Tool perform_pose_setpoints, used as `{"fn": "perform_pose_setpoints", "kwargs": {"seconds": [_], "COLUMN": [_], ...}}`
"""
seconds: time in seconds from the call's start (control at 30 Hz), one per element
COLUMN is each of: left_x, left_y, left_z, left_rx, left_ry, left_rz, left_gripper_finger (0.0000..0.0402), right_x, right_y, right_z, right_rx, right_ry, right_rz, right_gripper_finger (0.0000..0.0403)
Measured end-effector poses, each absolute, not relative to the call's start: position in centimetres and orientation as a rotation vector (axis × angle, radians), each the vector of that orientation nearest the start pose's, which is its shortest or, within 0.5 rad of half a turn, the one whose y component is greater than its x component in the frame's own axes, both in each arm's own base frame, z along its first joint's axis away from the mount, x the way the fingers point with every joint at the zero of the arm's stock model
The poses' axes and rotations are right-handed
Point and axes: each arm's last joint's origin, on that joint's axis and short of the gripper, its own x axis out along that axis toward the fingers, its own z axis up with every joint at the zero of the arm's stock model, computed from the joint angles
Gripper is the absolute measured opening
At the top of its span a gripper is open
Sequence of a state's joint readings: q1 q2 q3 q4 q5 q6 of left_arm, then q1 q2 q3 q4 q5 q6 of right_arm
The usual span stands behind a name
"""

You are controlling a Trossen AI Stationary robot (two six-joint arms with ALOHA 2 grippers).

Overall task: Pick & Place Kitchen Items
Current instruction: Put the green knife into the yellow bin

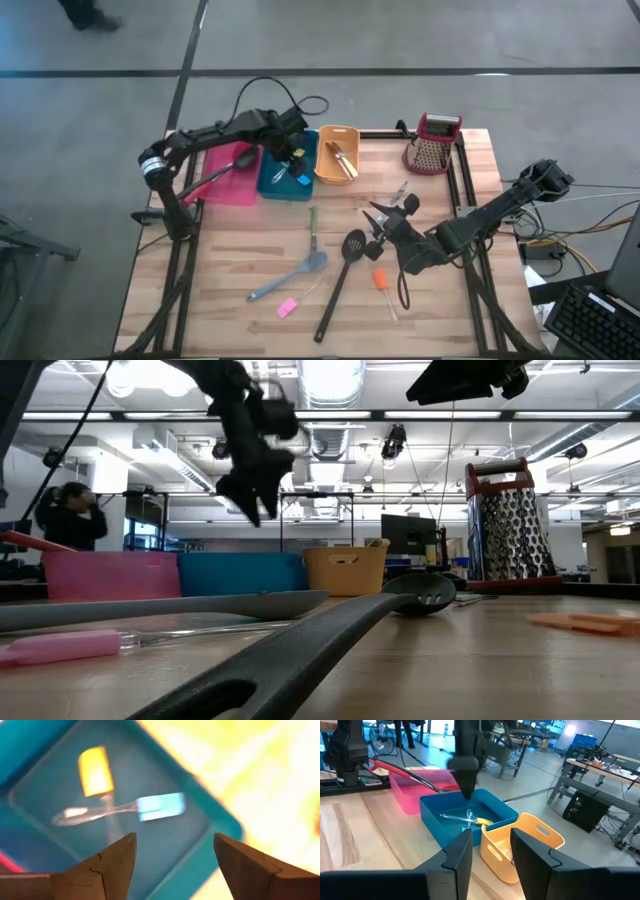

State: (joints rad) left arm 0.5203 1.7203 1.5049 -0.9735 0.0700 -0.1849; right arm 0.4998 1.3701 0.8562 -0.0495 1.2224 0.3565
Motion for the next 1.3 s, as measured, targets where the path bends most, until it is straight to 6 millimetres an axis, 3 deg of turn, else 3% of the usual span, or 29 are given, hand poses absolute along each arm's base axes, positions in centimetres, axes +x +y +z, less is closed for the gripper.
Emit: {"fn": "perform_pose_setpoints", "kwargs": {"seconds": [0.13,0.43,0.67,0.93,1.3], "left_x": [31.9,34.0,34.2,34.7,33.9], "left_y": [13.4,5.2,0.7,-2.1,-2.4], "left_z": [29.4,29.3,28.8,26.1,21.5], "left_rx": [-0.362,-0.190,0.216,0.520,0.784], "left_ry": [1.104,1.144,1.180,1.103,1.049], "left_rz": [0.353,0.116,-0.200,-0.410,-0.603], "left_gripper_finger": [0.0268,0.0268,0.0268,0.0268,0.0268], "right_x": [25.5,25.5,25.5,25.5,25.5], "right_y": [10.8,10.8,10.8,10.8,10.8], "right_z": [25.3,25.2,25.2,25.2,25.2], "right_rx": [-0.105,-0.108,-0.109,-0.109,-0.109], "right_ry": [0.245,0.247,0.248,0.248,0.248], "right_rz": [-0.752,-0.752,-0.752,-0.752,-0.752], "right_gripper_finger": [0.0124,0.0153,0.0176,0.0193,0.0190]}}
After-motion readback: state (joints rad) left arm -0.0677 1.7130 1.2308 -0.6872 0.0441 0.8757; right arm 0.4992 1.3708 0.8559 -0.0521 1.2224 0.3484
